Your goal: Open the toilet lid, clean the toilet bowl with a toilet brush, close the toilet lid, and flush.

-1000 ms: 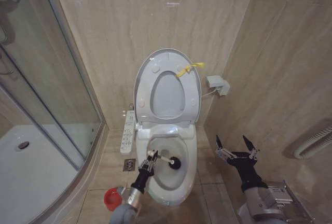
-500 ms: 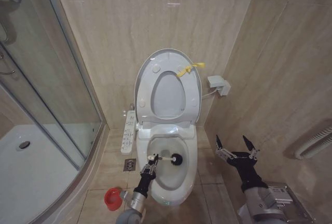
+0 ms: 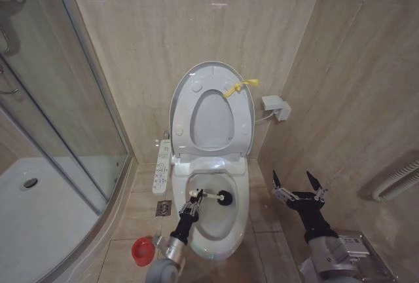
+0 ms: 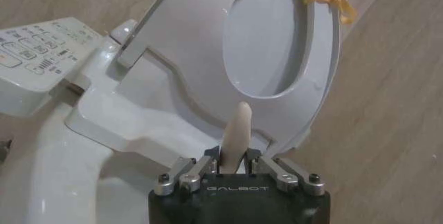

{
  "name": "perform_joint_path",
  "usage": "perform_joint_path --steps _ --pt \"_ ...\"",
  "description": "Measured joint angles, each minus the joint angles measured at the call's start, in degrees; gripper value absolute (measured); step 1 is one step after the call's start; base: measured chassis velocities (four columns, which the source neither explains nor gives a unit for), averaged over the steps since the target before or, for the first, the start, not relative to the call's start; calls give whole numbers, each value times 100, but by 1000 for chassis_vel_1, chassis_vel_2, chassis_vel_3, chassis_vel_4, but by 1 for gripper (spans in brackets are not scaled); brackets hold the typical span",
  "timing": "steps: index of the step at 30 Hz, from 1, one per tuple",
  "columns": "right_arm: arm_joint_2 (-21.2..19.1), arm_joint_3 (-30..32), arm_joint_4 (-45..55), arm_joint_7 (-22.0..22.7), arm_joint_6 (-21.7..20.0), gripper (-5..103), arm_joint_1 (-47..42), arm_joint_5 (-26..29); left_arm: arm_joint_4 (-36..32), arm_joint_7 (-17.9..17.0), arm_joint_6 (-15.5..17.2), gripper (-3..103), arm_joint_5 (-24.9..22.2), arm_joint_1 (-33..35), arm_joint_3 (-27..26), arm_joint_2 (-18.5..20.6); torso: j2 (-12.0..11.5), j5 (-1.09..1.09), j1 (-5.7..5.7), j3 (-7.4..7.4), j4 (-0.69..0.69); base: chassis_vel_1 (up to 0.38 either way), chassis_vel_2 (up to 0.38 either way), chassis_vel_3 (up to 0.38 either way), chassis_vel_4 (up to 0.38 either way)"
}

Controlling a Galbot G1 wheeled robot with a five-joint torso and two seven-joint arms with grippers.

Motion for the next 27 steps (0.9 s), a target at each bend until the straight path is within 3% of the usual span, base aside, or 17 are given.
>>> perform_joint_path --steps 8,14,19,27 --pt "1 0 0 0 0 100 0 0 753 50 -77 22 275 -516 25 -121 0 1 0 0 0 0 0 0 0" --pt "0 0 0 0 0 100 0 0 933 -214 -162 20 860 -879 52 -173 0 1 0 -1 -2 0 0 0 0" --pt "0 0 0 0 0 100 0 0 684 -203 -110 20 752 -1001 164 -126 0 1 0 0 -2 0 0 0 0" --pt "0 0 0 0 0 100 0 0 856 34 -185 21 805 -1128 198 -173 0 1 0 0 0 0 0 0 0"
